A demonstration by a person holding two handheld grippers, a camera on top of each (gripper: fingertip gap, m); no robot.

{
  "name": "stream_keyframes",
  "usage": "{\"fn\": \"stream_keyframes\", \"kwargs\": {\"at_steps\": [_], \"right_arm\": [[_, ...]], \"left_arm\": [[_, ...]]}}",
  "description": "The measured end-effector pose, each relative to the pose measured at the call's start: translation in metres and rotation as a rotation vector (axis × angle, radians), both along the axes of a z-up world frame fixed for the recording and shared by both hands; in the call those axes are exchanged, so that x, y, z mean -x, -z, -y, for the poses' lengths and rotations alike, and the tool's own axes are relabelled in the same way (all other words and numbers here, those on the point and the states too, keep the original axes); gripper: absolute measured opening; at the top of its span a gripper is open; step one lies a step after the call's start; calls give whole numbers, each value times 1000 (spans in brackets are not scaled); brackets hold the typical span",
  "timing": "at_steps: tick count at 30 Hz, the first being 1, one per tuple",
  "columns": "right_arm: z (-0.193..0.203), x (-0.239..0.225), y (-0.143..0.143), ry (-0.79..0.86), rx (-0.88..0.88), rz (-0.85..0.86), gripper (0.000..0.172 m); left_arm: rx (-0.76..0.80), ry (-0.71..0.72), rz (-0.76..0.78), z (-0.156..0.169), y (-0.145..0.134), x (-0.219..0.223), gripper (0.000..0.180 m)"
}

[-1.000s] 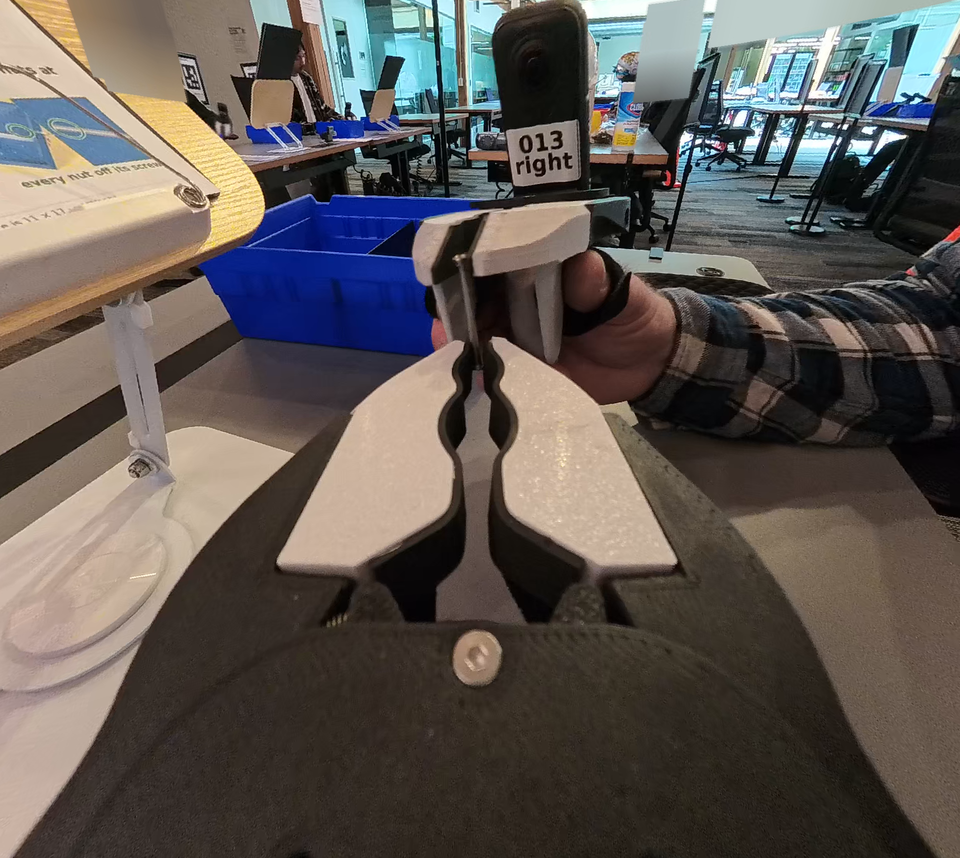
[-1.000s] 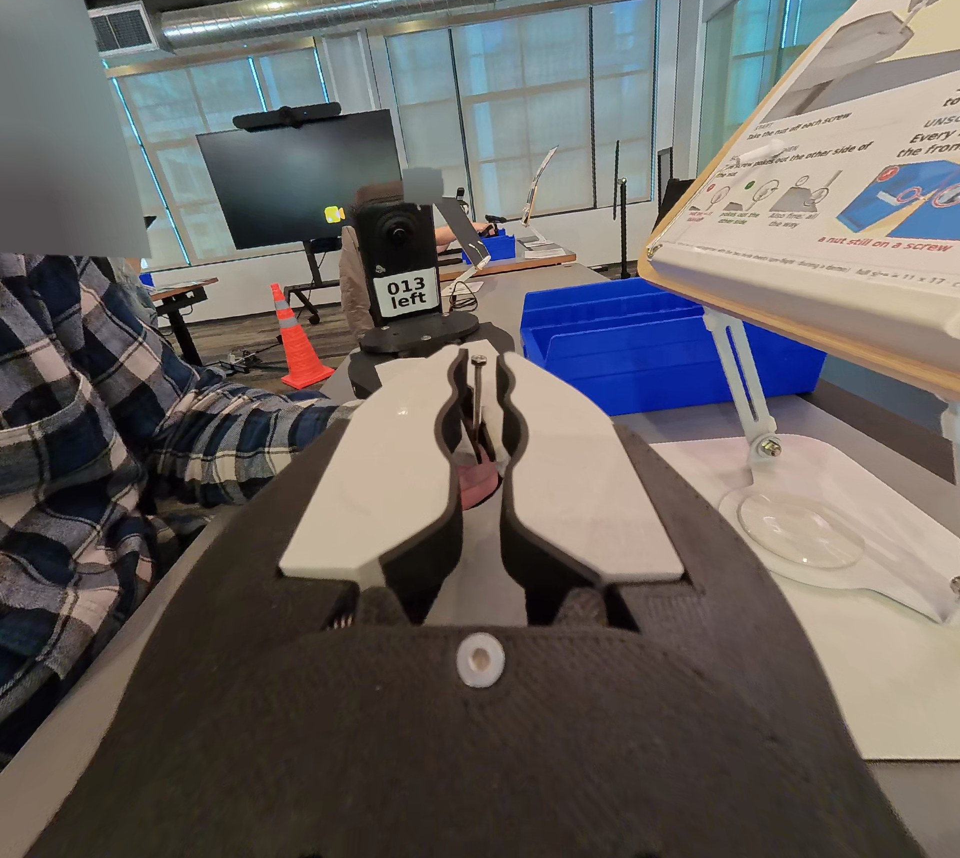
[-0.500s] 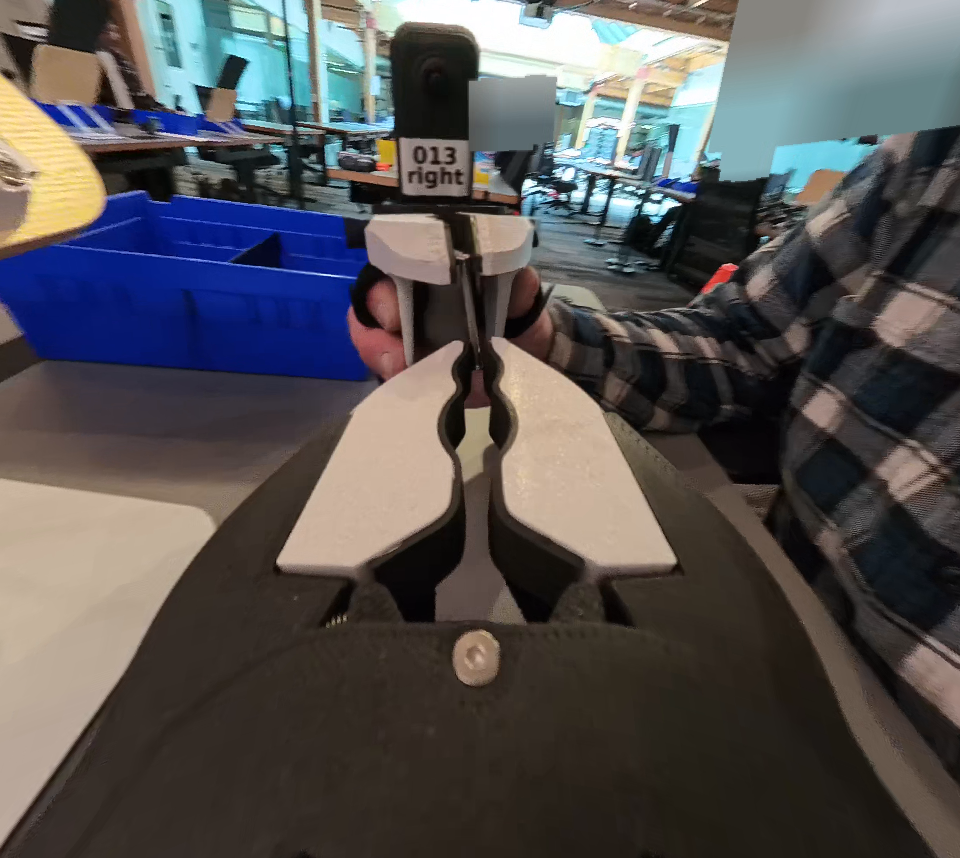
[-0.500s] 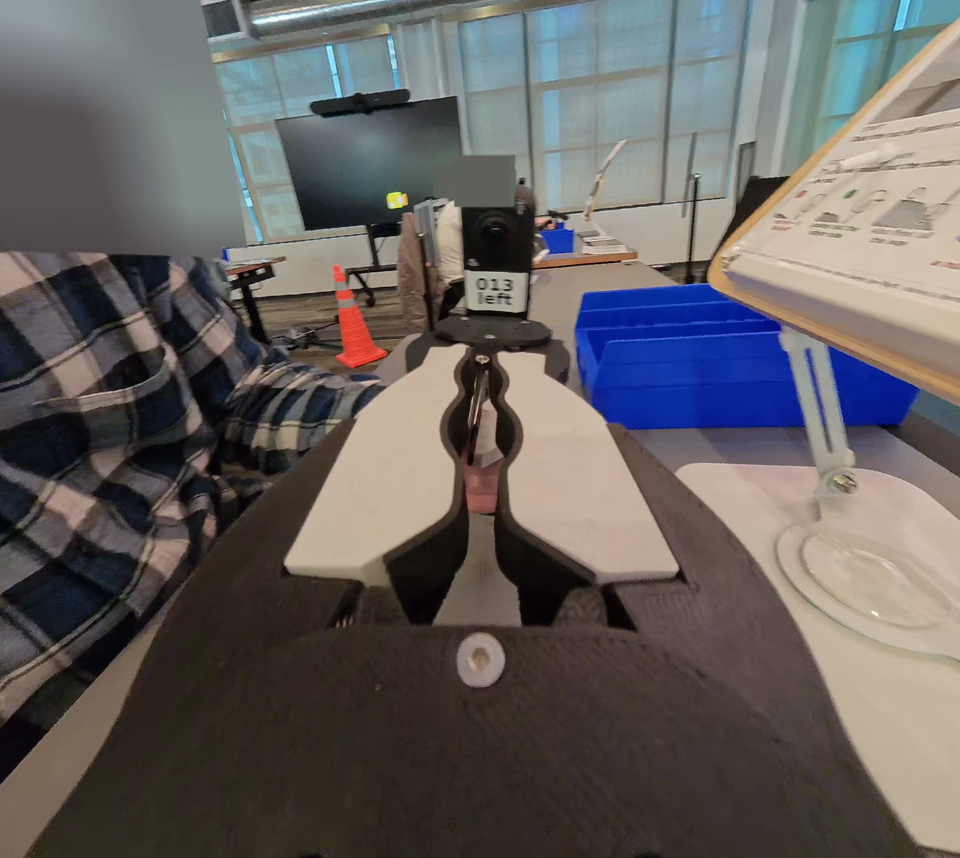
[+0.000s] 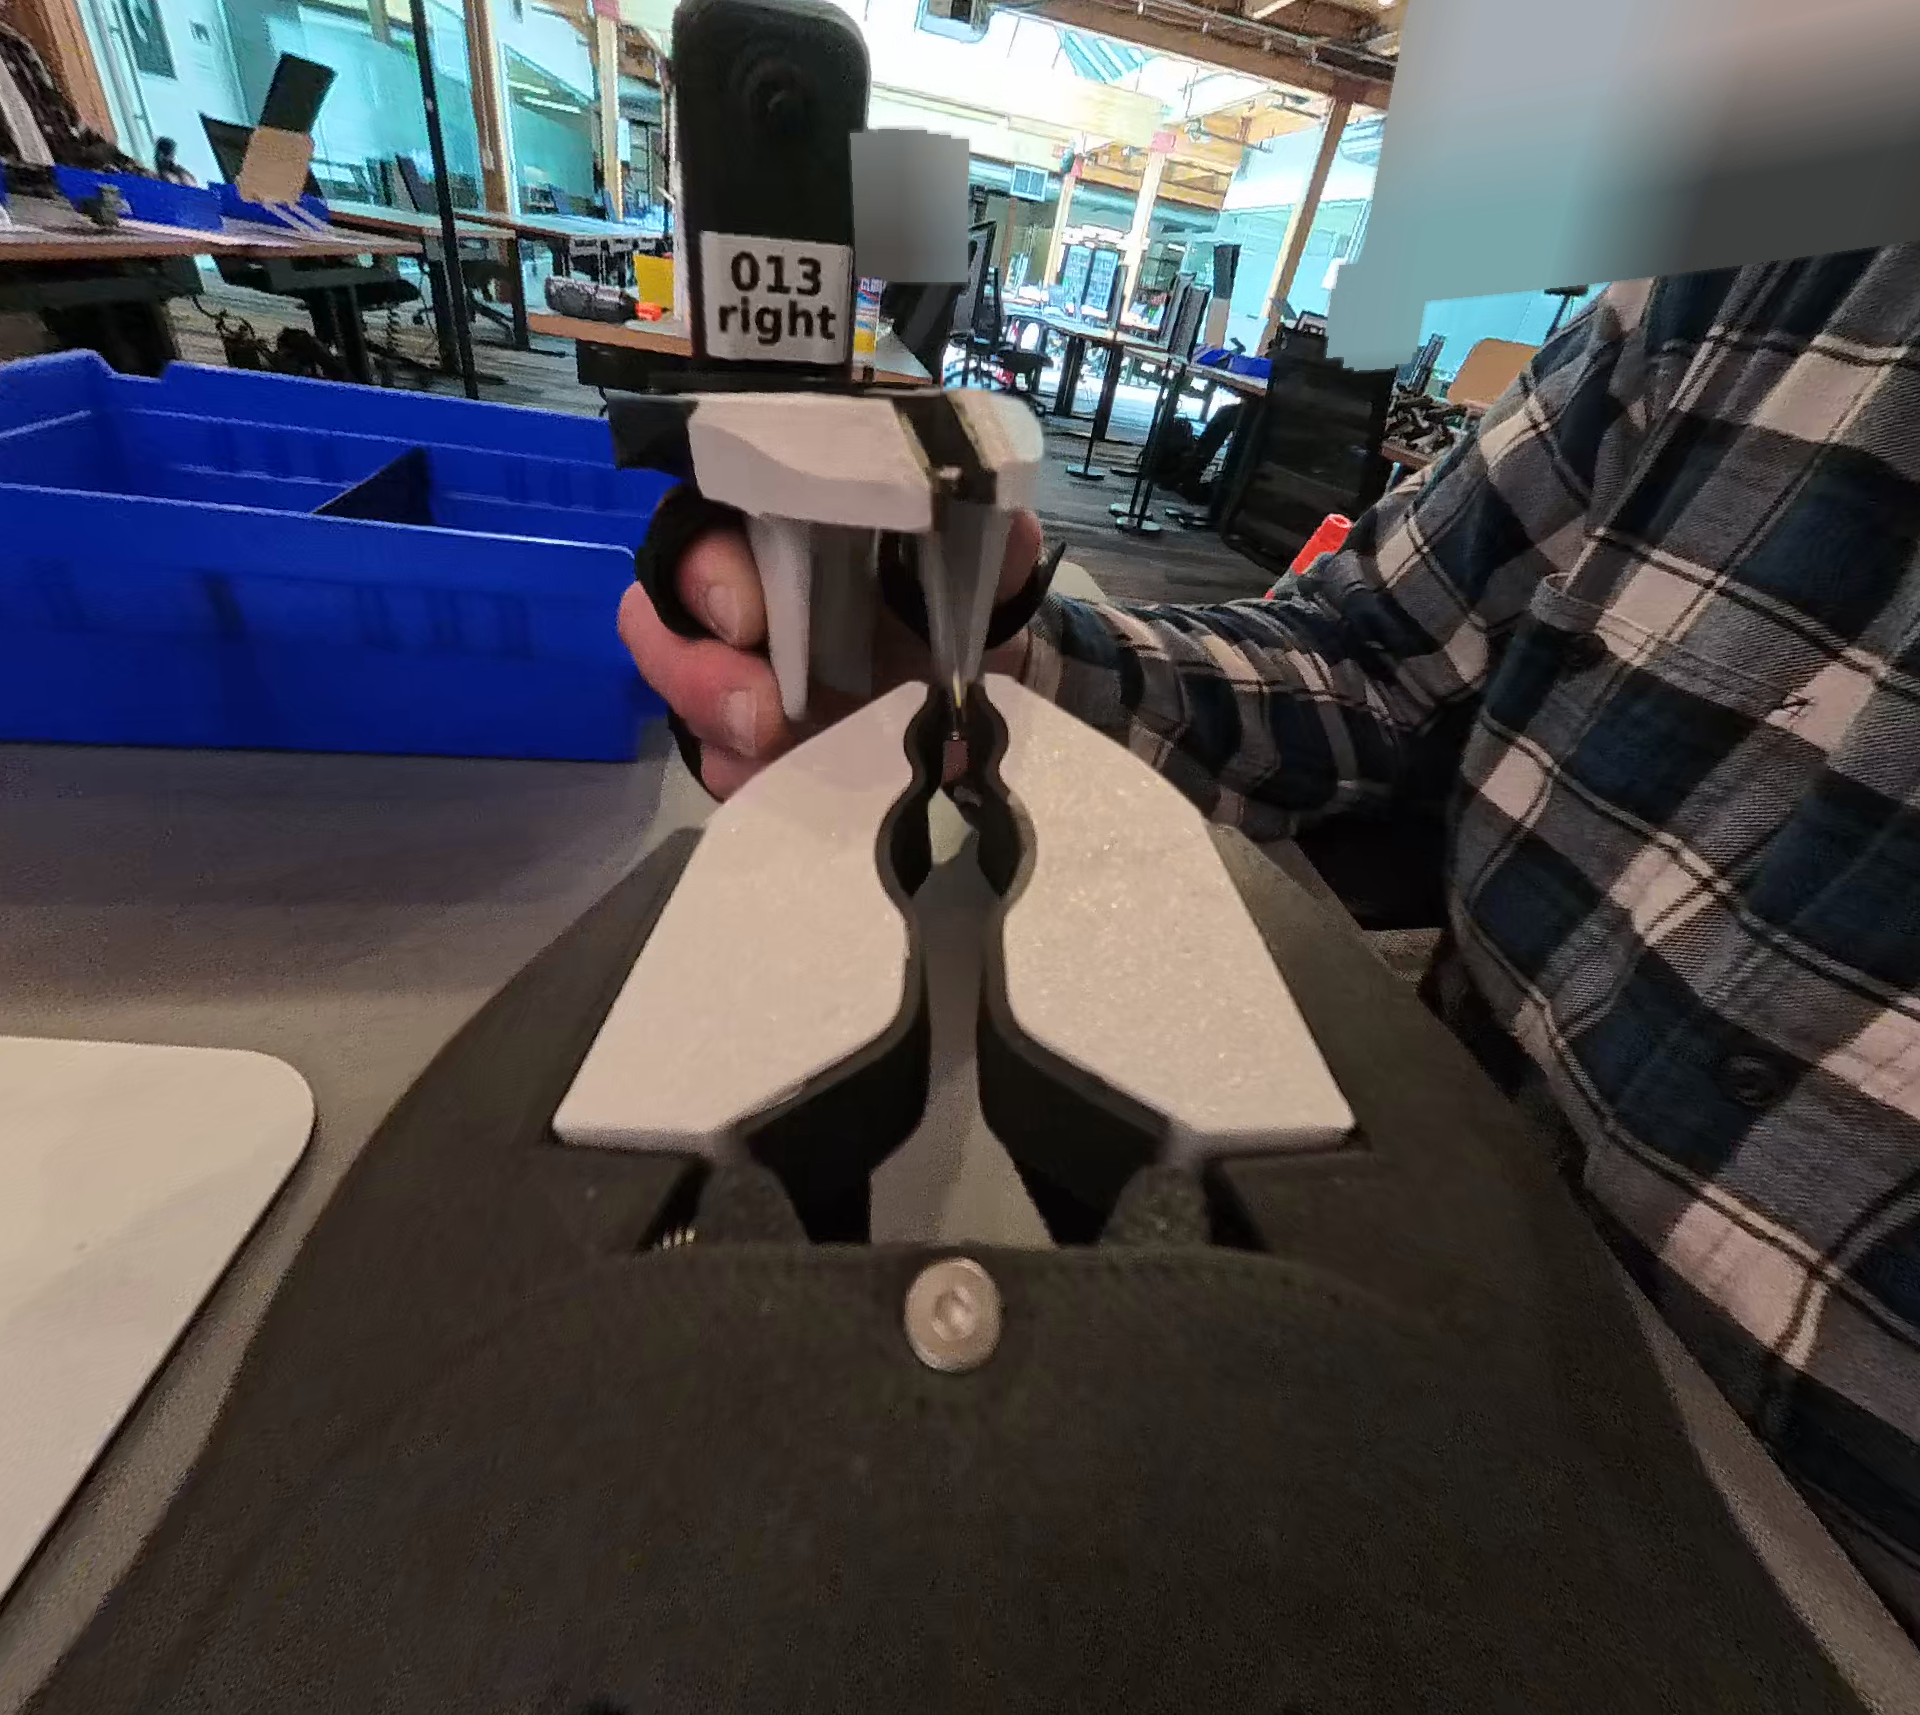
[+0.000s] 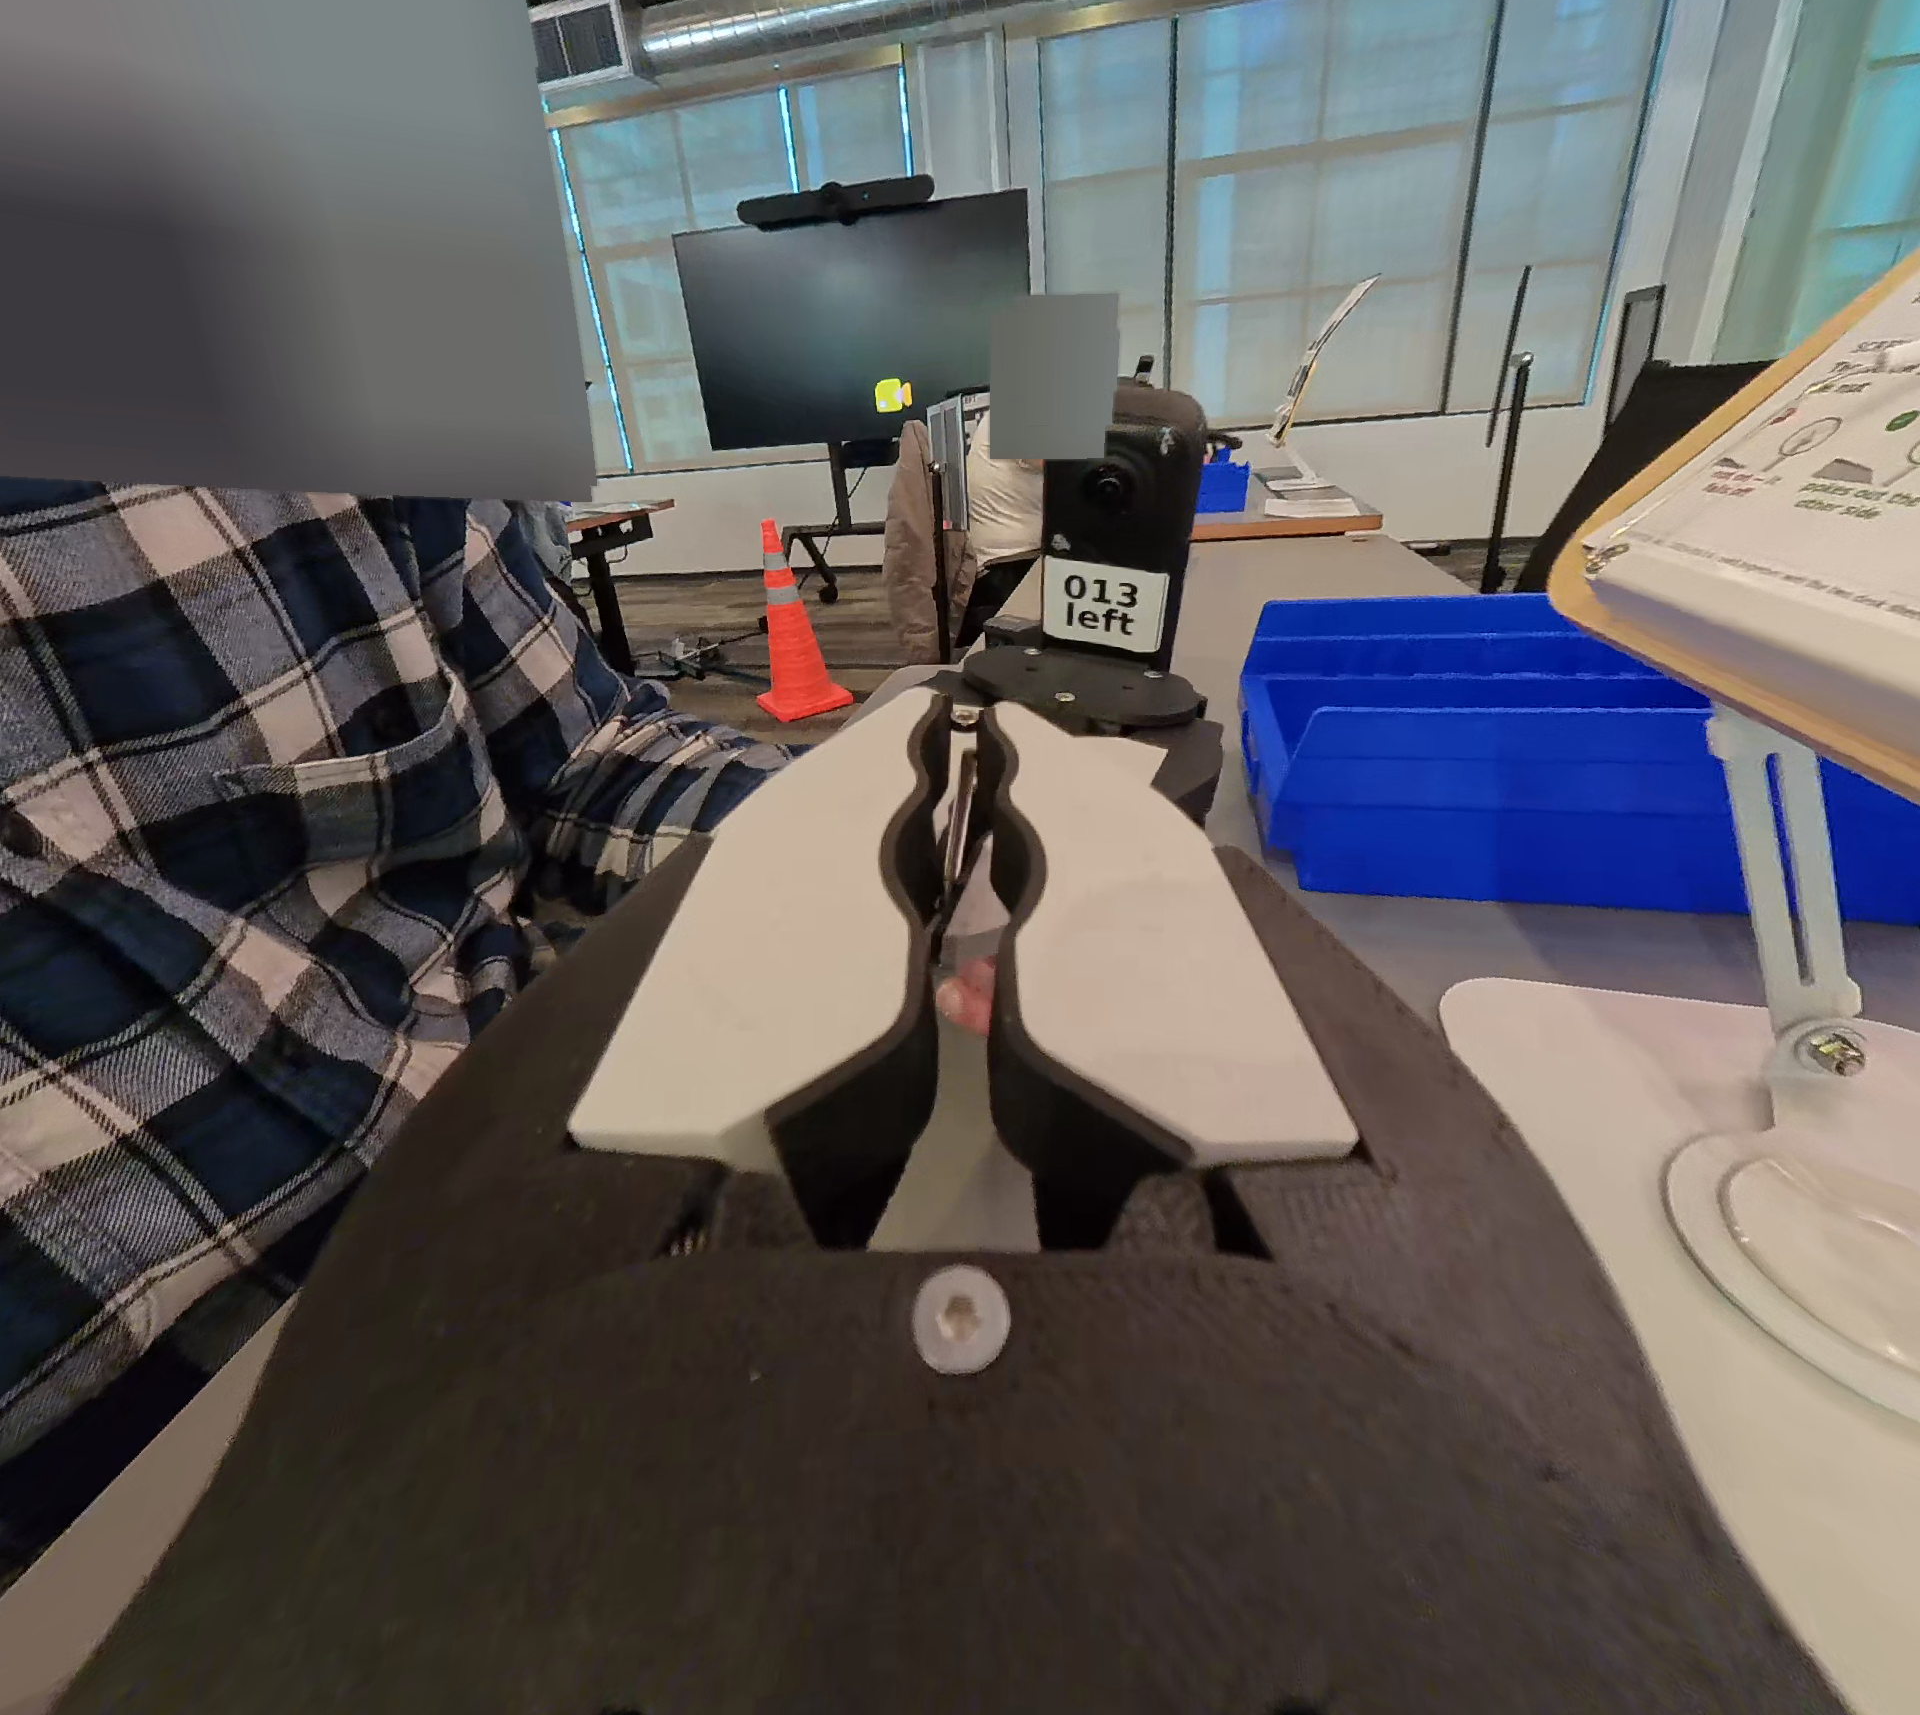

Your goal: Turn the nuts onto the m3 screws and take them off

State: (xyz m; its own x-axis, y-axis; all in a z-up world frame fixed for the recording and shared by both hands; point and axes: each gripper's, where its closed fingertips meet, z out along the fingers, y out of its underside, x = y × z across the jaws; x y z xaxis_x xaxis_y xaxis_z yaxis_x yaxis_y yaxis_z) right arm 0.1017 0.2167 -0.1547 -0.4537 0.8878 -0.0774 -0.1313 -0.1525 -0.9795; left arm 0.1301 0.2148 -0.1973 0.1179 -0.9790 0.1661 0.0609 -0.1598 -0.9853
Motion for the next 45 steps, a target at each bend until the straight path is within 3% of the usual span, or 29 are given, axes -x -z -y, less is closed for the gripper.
{"fn": "stream_keyframes", "kwargs": {"at_steps": [4, 8, 15, 19, 22, 25, 31, 35, 40, 43, 45], "right_arm": [[-11, -4, -8, 91, -29, -10, 6], [-39, -26, -26, 309, -103, 33, 5], [-116, -133, -50, 767, -153, 211, 6], [-173, -184, 9, 969, -130, 594, 5], [-198, -202, 66, 979, -66, 884, 6], [-210, -212, 105, 966, -8, 1100, 6], [-213, -231, 161, 873, 111, 1455, 6], [-220, -234, 173, 865, 104, 1549, 6], [-229, -236, 155, 918, 80, 1513, 30], [-226, -224, 108, 1015, -4, 1328, 27], [-200, -193, 68, 981, -63, 1122, 18]], "left_arm": [[-3, -39, -8, -6, 2, 4, 3], [-11, -77, -24, -11, 3, 9, 3], [-8, -111, -28, -17, 4, 12, 3], [-5, -105, -35, -17, 6, 8, 3], [-3, -104, -44, -17, 8, 6, 3], [1, -108, -45, -18, 9, 7, 3], [4, -115, -48, -20, 11, 9, 3], [3, -114, -56, -20, 12, 8, 3], [-5, -143, -52, -24, 11, 10, 3], [-18, -188, -38, -28, 6, 14, 3], [-26, -204, -26, -29, 2, 13, 3]]}}
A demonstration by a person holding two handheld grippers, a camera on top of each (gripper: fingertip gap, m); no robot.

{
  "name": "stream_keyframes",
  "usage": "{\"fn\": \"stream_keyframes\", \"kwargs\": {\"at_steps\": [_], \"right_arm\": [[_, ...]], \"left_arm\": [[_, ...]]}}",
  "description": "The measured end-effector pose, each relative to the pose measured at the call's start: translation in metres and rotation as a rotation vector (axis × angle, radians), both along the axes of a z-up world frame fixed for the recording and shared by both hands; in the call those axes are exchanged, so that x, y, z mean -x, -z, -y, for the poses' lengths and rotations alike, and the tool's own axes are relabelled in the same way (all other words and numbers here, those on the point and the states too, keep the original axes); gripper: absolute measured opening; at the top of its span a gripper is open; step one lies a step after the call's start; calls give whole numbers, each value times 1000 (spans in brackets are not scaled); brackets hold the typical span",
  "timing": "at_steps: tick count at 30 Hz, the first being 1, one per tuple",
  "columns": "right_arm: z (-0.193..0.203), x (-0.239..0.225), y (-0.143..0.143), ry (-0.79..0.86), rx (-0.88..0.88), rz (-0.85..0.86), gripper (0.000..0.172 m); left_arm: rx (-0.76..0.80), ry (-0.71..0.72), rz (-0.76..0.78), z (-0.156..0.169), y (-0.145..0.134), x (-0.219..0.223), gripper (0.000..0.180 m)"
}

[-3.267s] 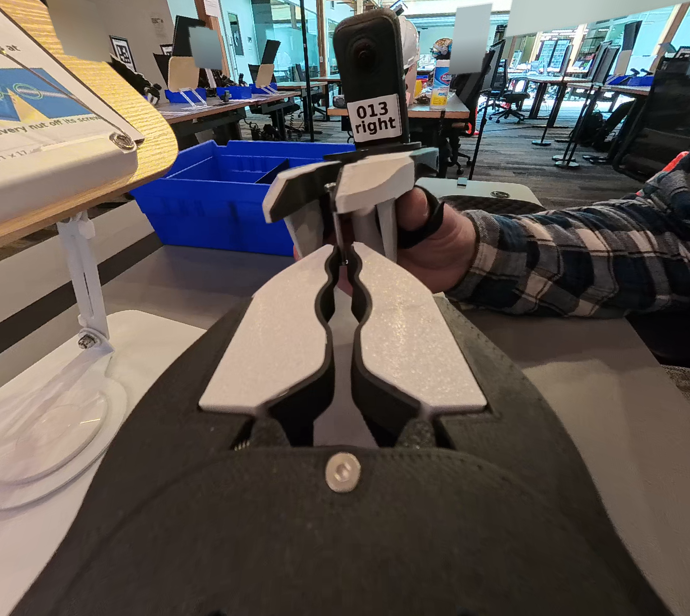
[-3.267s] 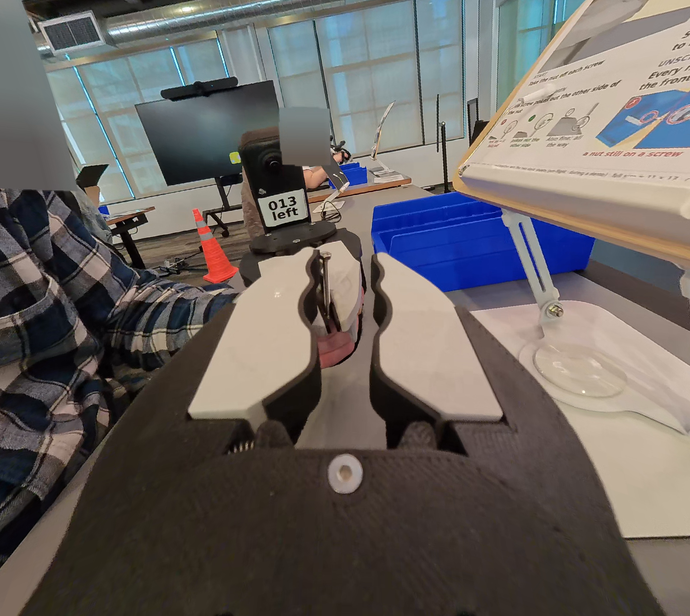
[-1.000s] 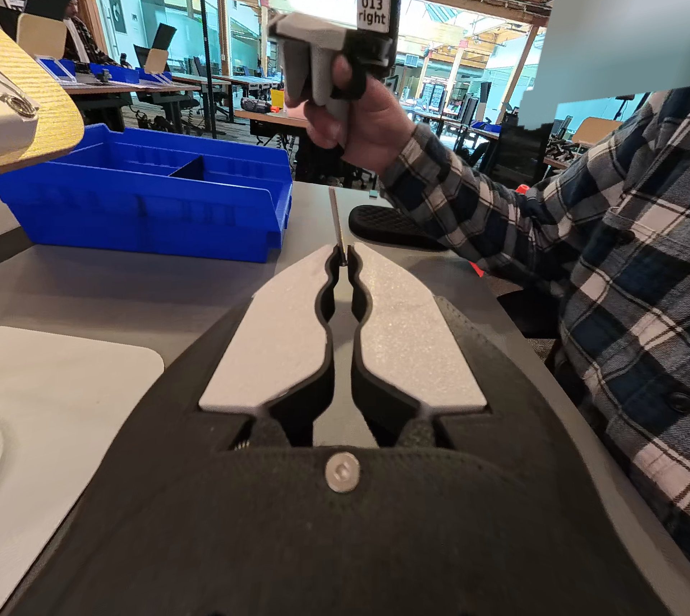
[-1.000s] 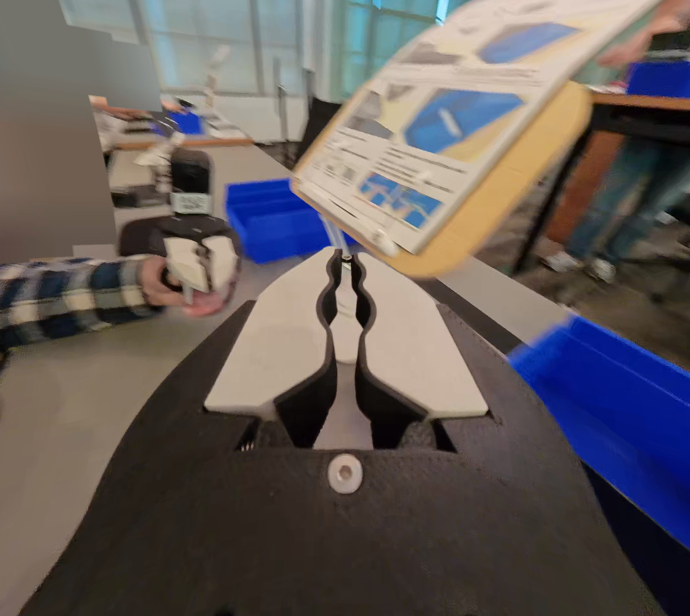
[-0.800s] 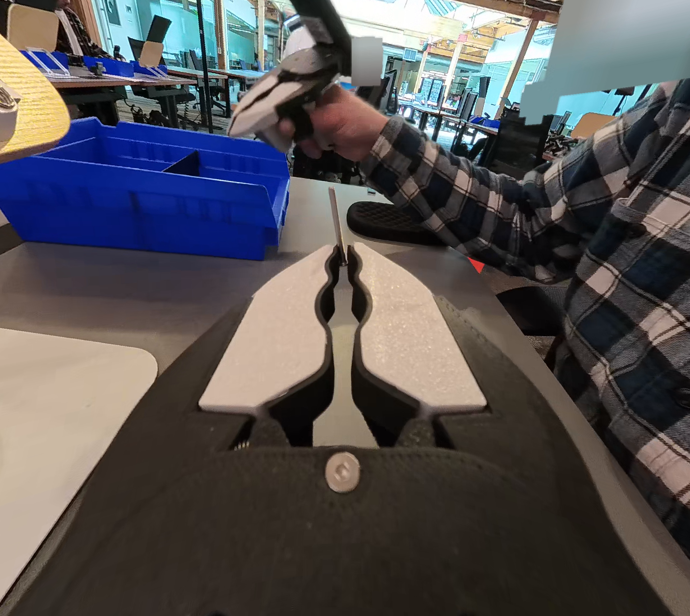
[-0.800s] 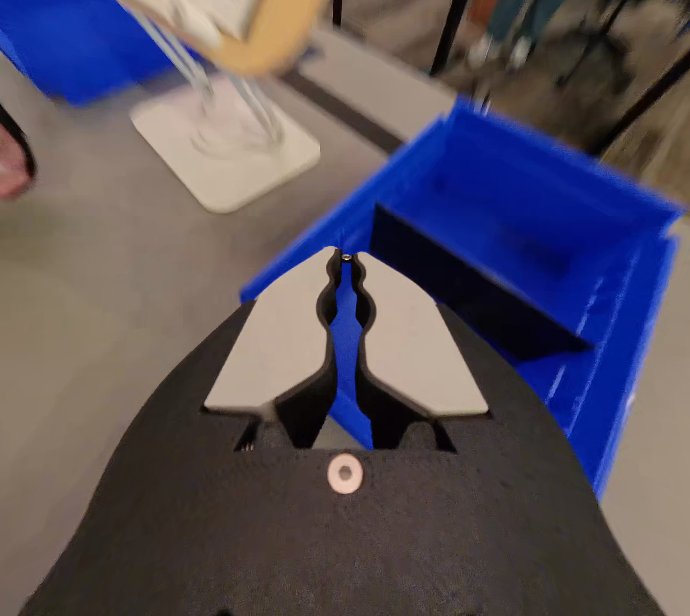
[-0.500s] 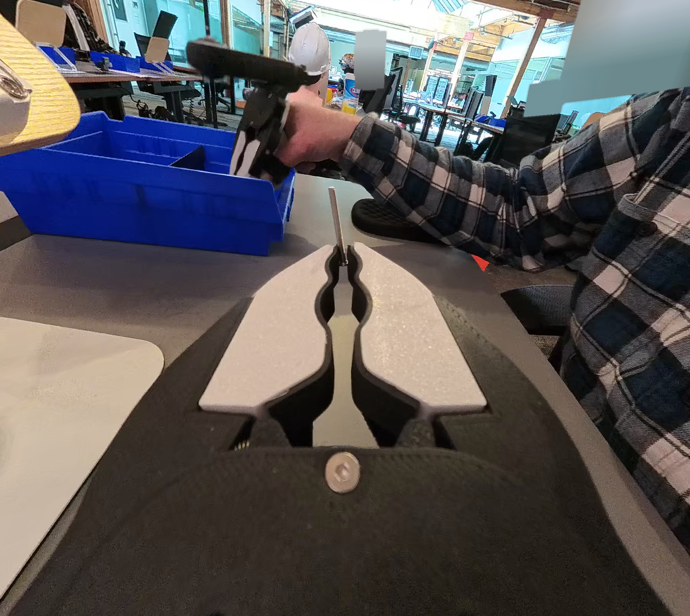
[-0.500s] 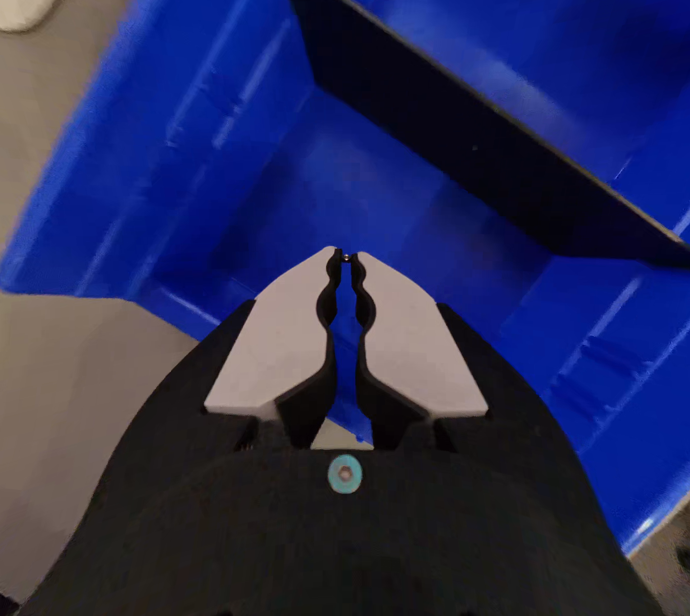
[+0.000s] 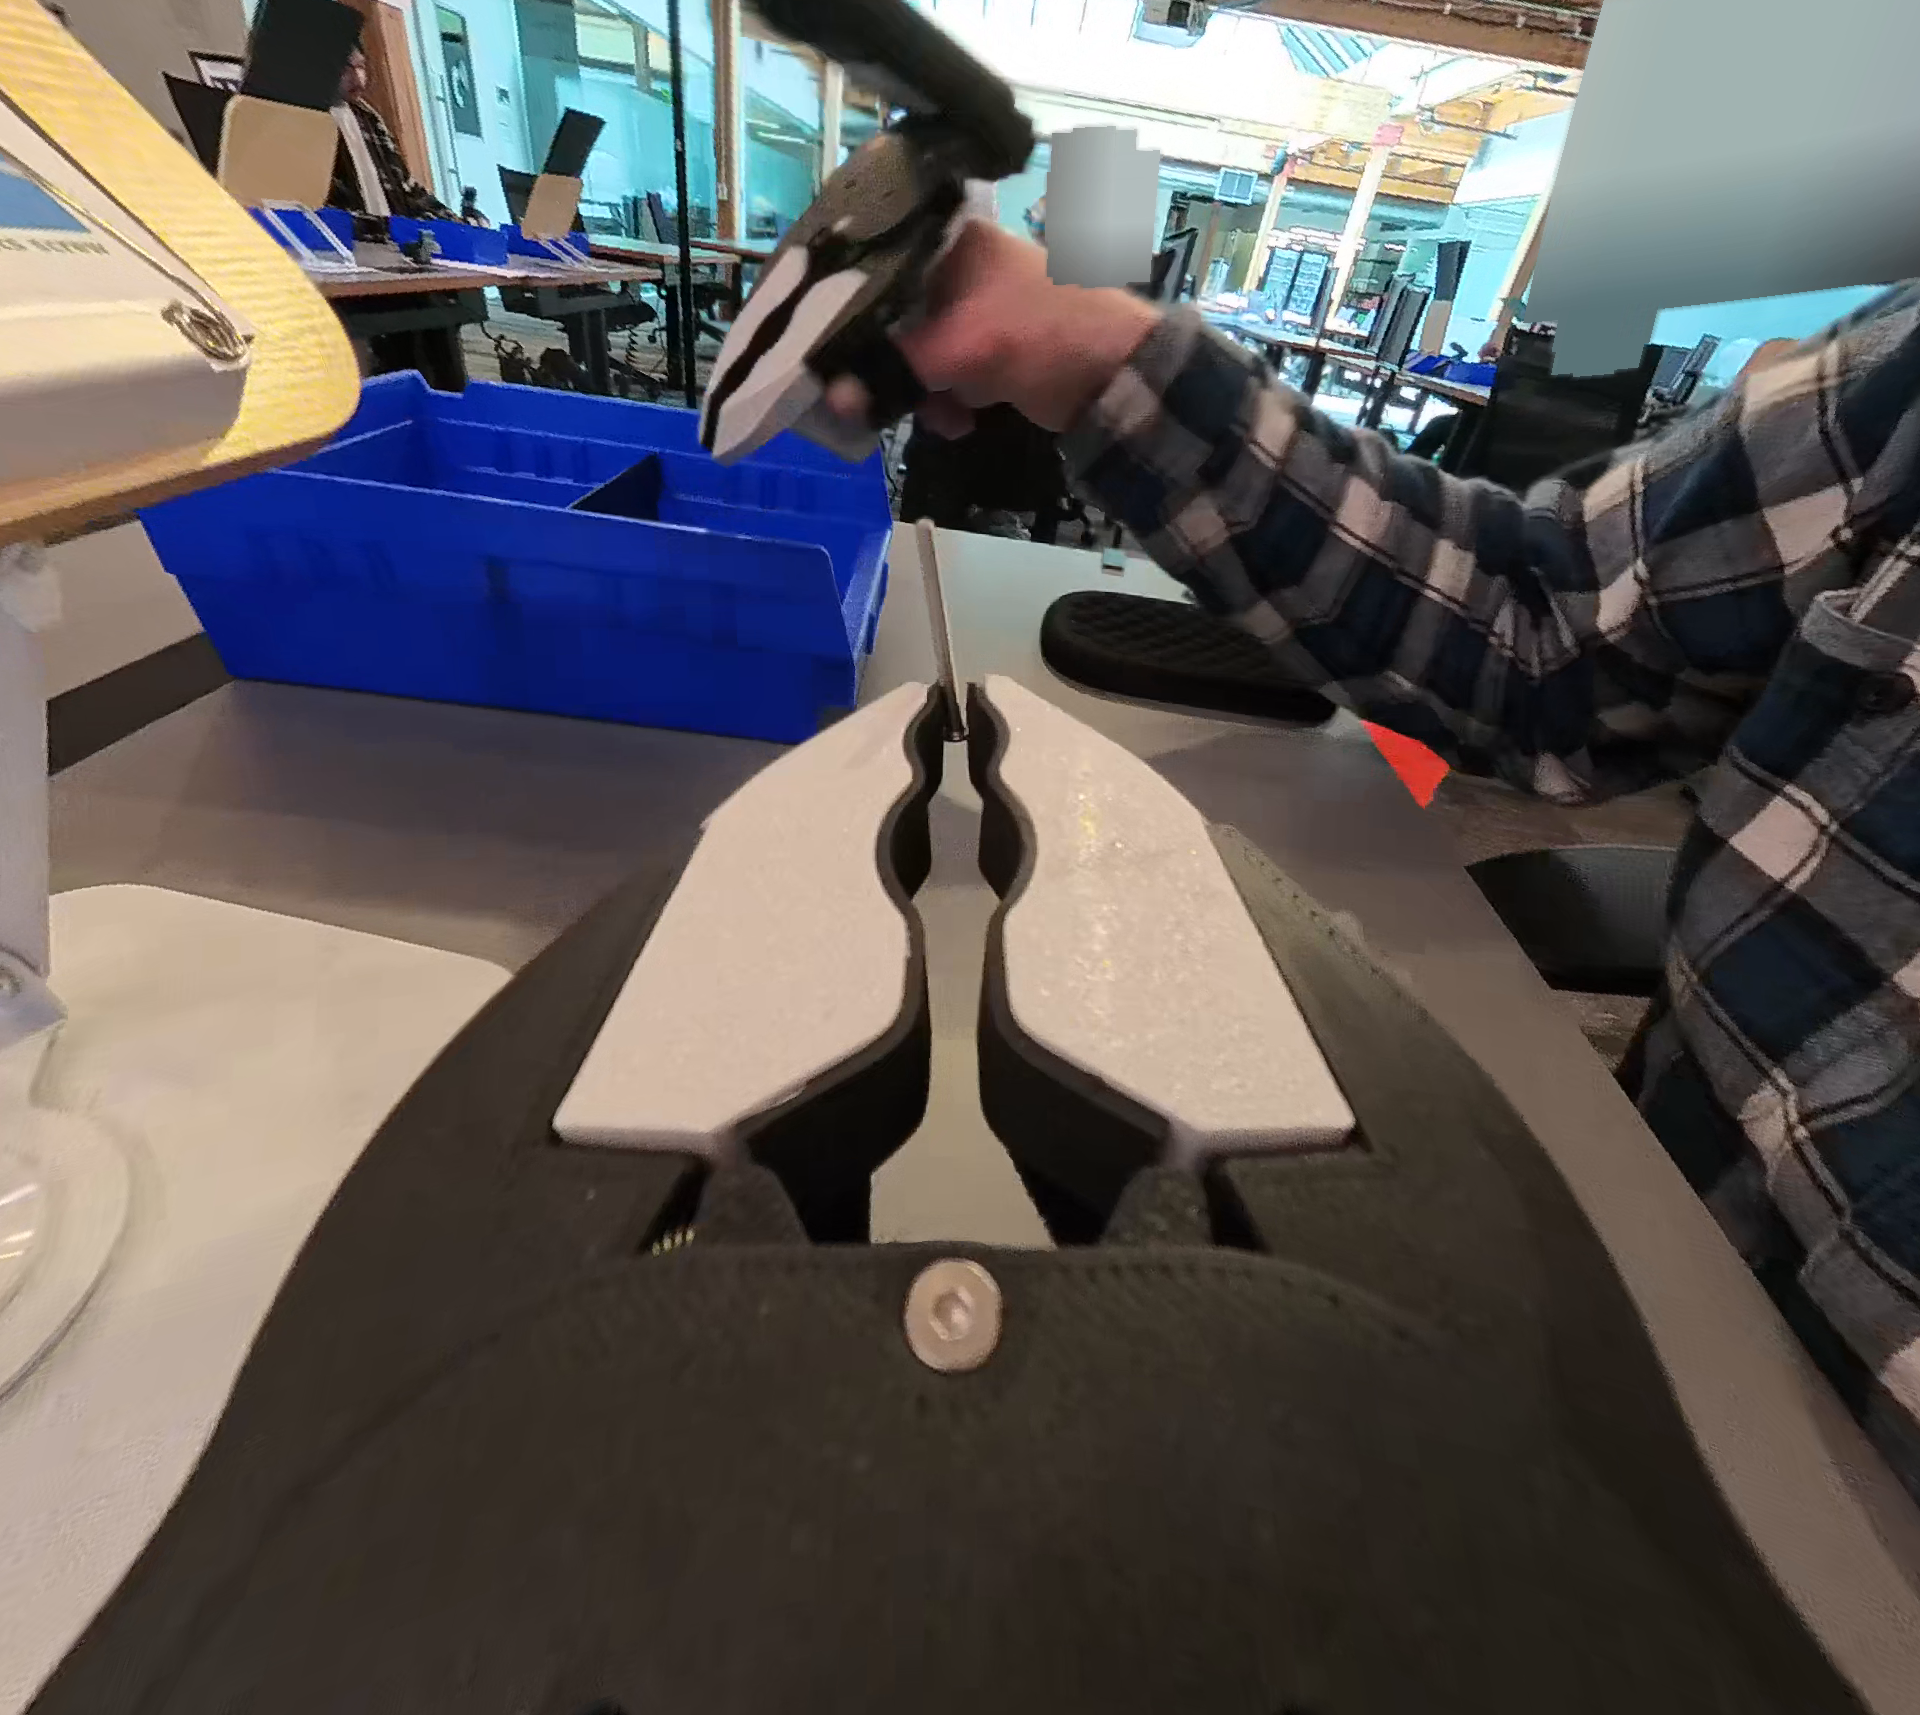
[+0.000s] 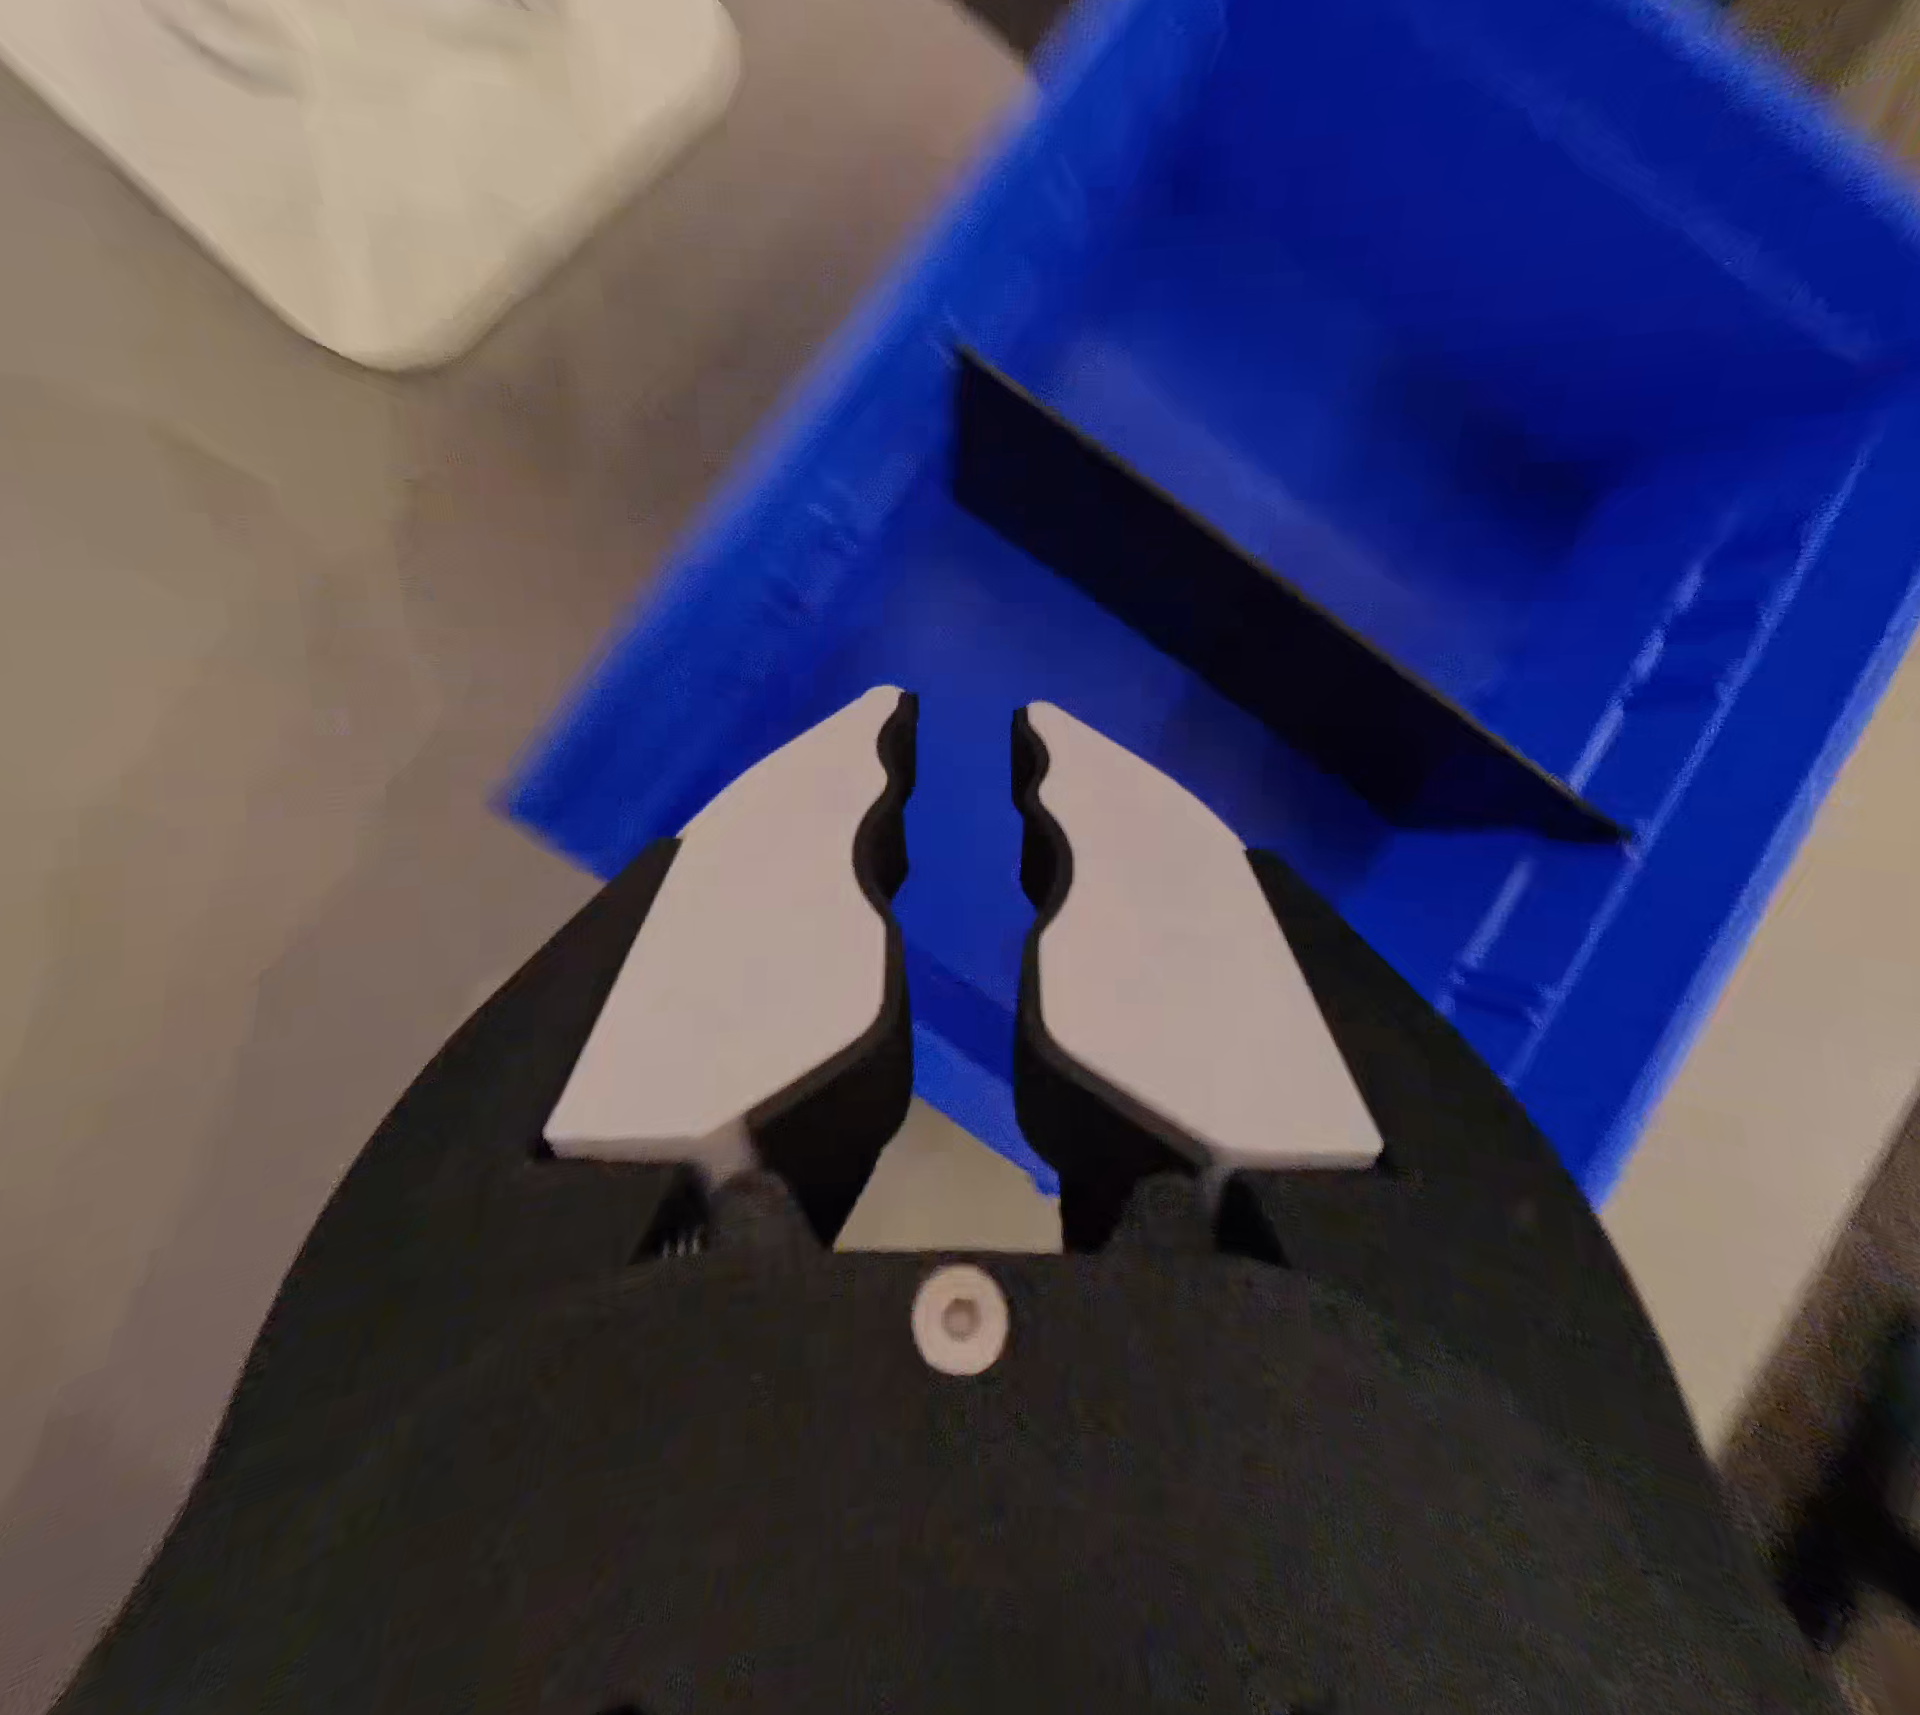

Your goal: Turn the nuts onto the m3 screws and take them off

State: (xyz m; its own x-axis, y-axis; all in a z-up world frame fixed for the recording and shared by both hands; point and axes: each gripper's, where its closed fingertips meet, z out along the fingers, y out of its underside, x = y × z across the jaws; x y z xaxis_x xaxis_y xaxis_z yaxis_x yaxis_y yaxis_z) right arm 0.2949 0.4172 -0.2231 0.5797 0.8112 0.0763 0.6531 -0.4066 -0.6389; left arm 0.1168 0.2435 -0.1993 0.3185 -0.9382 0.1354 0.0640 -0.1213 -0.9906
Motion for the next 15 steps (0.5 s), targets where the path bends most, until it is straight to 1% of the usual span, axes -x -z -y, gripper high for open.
{"fn": "stream_keyframes", "kwargs": {"at_steps": [1, 3, 5, 7, 9, 11, 13, 15], "right_arm": [[18, 20, -18, -68, -38, -89, 17], [62, 66, -49, -259, -110, -286, 15], [110, 108, -65, -441, -100, -455, 11], [147, 141, -68, -576, -56, -582, 8], [168, 165, -60, -664, 4, -646, 11], [177, 178, -57, -711, 22, -717, 10], [184, 183, -60, -752, 55, -804, 11], [186, 186, -60, -763, 66, -823, 9]], "left_arm": [[-3, -2, 7, 0, -2, -1, 3], [-2, 12, 24, 3, -5, -5, 3], [-2, 33, 36, 6, -7, -10, 3], [-3, 59, 39, 11, -7, -15, 3], [-9, 72, 38, 14, -7, -18, 3], [-7, 85, 41, 17, -8, -19, 3], [-5, 86, 40, 17, -7, -19, 3], [-3, 90, 45, 17, -7, -17, 4]]}}
